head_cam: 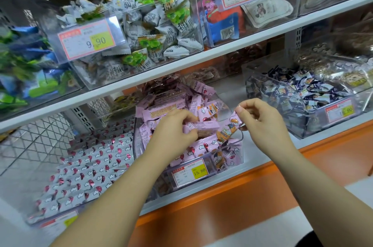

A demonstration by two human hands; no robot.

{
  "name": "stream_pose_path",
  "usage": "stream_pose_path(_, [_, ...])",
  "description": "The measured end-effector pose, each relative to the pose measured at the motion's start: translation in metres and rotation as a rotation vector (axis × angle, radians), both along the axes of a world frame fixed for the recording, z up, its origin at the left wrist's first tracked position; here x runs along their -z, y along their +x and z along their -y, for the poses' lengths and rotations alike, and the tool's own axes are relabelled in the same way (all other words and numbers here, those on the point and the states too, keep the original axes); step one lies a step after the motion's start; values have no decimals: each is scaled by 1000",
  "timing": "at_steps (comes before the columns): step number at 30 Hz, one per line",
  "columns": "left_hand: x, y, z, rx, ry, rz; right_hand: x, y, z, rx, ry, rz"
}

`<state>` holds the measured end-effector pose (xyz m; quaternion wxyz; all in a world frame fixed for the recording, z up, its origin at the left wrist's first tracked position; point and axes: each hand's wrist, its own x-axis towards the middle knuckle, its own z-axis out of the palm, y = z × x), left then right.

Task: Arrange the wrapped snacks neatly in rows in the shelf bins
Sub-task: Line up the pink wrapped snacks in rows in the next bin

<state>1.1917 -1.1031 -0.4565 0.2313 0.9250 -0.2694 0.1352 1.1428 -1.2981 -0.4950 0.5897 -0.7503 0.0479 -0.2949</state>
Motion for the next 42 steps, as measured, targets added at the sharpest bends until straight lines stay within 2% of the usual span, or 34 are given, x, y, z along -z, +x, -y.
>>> stream_pose_path(11, [-1,-29,-87,-74,-288,440,0,3,-11,1,-115,7])
stream_pose_path(14, [3,-30,-103,-93,-231,547,0,3,-13,6,-133,7])
stream_pose_path(16, [6,-29,-110,-104,-163,519,1,3,-13,5,-143,7])
stream_pose_path(21, [18,-21,-113,-67,202,572,1,3,-13,12,-157,-1])
stream_pose_path(24, [23,-17,-108,-53,317,483,0,3,-13,8,-153,2])
stream_pose_path(27, [18,-18,-102,-35,380,253,-1,3,-13,1,-145,5])
stream_pose_path(29, [17,-20,-101,-33,487,71,-1,2,-13,-6,-138,8])
stream_pose_path(31, [17,-22,-101,-42,588,-30,-2,2,-13,-12,-133,14])
stream_pose_path(38, [16,-24,-92,-119,804,2,-2,0,-13,-20,-136,19])
stream_pose_path(42, [17,-22,-84,-183,870,-39,-2,-1,-12,-29,-135,8])
